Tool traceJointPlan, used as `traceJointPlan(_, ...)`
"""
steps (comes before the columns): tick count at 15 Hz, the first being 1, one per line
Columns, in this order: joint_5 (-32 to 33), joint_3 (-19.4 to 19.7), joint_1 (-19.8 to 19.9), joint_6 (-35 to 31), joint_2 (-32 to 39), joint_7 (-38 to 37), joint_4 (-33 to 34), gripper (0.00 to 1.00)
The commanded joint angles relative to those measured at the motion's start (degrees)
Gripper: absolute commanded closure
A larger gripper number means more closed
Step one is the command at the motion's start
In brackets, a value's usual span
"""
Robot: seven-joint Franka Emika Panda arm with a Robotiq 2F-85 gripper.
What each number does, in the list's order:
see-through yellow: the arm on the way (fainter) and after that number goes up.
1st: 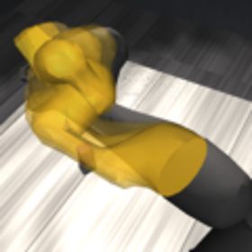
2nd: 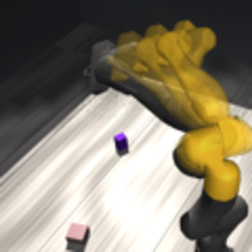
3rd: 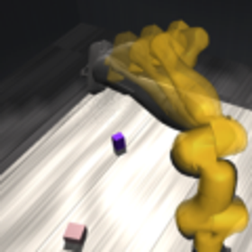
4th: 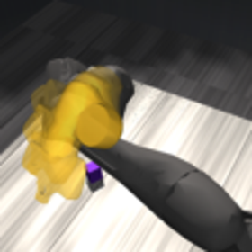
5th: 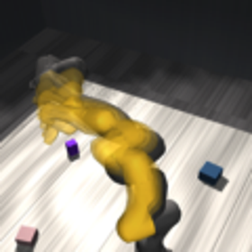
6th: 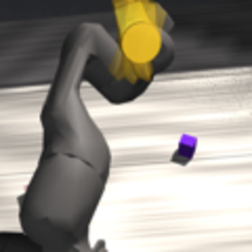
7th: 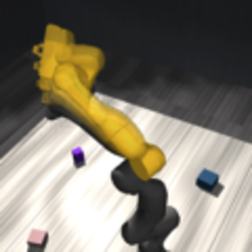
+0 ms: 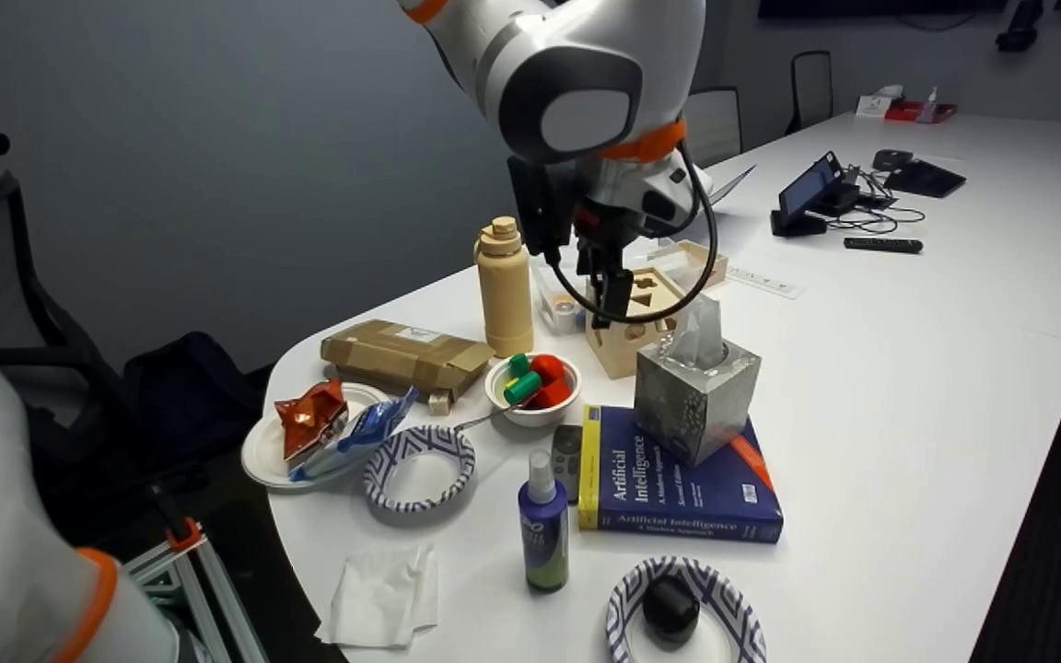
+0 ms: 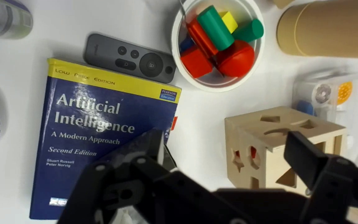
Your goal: Press a button on the remote
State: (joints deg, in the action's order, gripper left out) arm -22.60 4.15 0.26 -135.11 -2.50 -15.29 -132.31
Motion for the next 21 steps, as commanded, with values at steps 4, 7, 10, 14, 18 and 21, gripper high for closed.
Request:
traceJointPlan(4, -2.7, -0.8, 0.8, -9.8, 2.8, -15.9, -4.6, 0.0)
traceJointPlan(7, -3.2, -0.8, 0.7, -14.1, 3.4, -23.2, -7.8, 0.0)
traceJointPlan(10, -6.3, -1.4, 0.3, -17.9, 3.9, -29.3, -10.7, 0.0)
traceJointPlan(14, -10.7, -3.2, -0.5, -21.7, 6.7, -33.4, -11.7, 0.0)
traceJointPlan(18, -9.6, -3.9, -1.2, -21.7, 9.7, -37.9, -11.2, 0.42)
traceJointPlan(21, -7.4, -3.3, -1.6, -20.9, 11.2, -42.0, -11.0, 0.67)
